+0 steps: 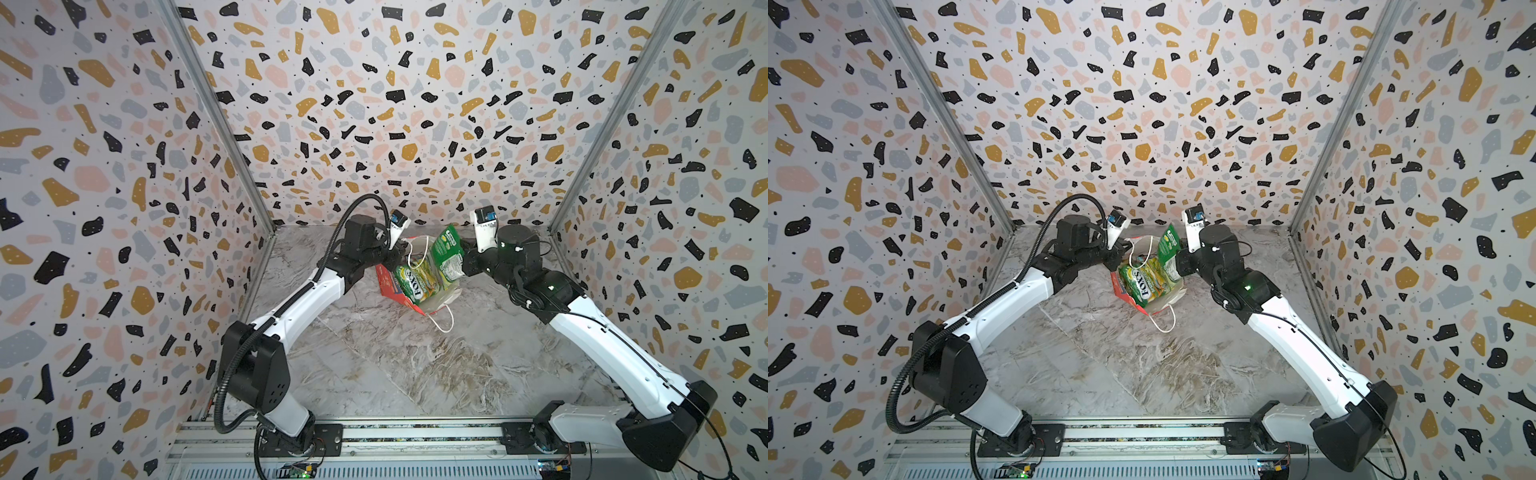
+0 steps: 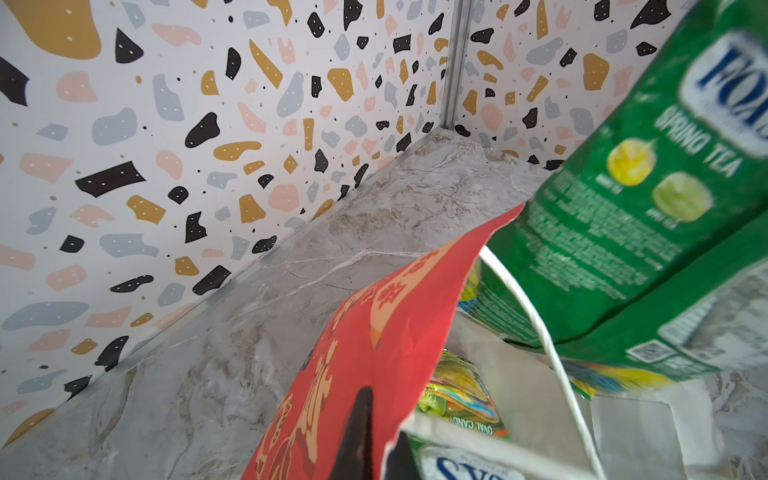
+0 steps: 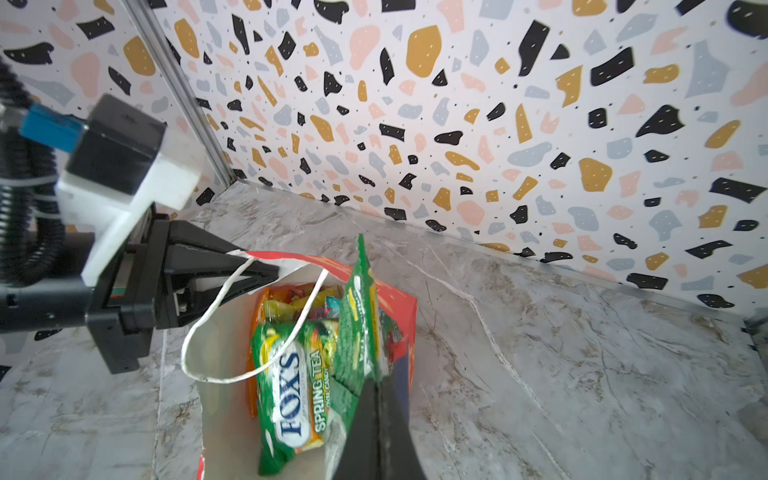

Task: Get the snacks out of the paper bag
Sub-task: 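Pull the green Fox's packet out of the bag with the right gripper, lifting away, then carry the green Fox's packet away from the bag and lower it to the table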

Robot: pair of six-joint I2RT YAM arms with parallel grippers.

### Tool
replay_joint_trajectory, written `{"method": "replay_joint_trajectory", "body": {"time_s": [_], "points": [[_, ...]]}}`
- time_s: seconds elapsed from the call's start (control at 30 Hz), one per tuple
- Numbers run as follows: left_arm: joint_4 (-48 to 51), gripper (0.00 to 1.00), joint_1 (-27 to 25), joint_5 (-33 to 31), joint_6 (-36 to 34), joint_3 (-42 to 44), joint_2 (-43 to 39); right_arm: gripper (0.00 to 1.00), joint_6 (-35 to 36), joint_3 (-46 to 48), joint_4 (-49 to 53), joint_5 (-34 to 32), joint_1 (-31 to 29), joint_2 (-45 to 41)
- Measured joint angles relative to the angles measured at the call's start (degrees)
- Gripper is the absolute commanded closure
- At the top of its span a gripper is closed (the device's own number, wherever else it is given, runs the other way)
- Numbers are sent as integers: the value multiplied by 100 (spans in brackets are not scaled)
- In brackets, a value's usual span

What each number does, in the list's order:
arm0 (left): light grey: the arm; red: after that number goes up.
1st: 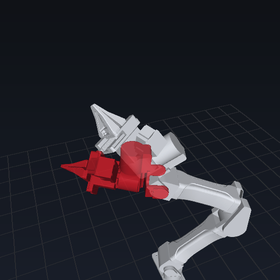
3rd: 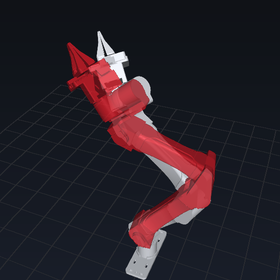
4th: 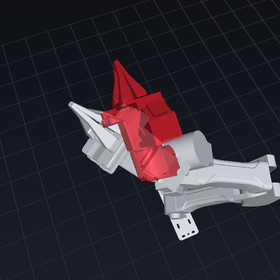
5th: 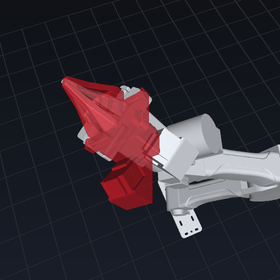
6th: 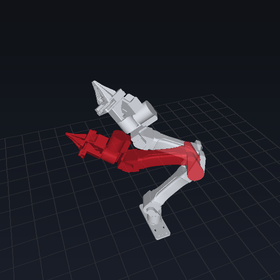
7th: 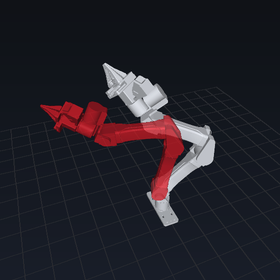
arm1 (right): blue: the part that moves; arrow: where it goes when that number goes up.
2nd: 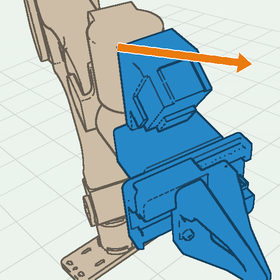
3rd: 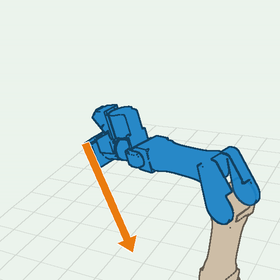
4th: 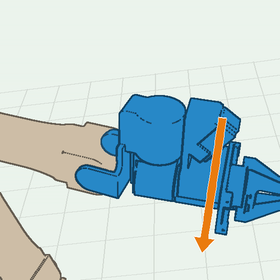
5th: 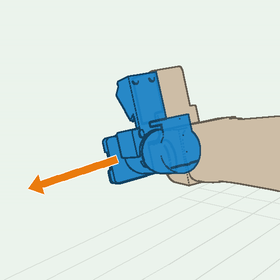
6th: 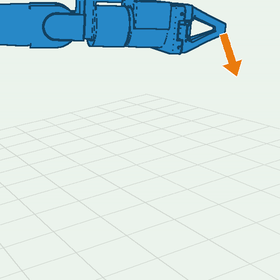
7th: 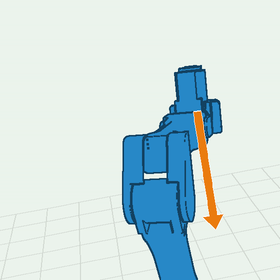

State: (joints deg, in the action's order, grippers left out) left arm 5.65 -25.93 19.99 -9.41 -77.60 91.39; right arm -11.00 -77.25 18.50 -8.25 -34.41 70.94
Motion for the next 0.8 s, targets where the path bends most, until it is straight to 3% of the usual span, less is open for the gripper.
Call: {"method": "replay_joint_trajectory", "body": {"time_s": [0.3,0.53,0.8], "points": [[20,100,0,-68,0,13,-33,100,-275,-376,389,-4,824,-404],[-4,100,0,-81,0,50,-63,100,-479,-350,382,216,1812,-520],[-94,100,0,-81,2,120,-87,100,-715,577,-378,743,2691,-435]]}}
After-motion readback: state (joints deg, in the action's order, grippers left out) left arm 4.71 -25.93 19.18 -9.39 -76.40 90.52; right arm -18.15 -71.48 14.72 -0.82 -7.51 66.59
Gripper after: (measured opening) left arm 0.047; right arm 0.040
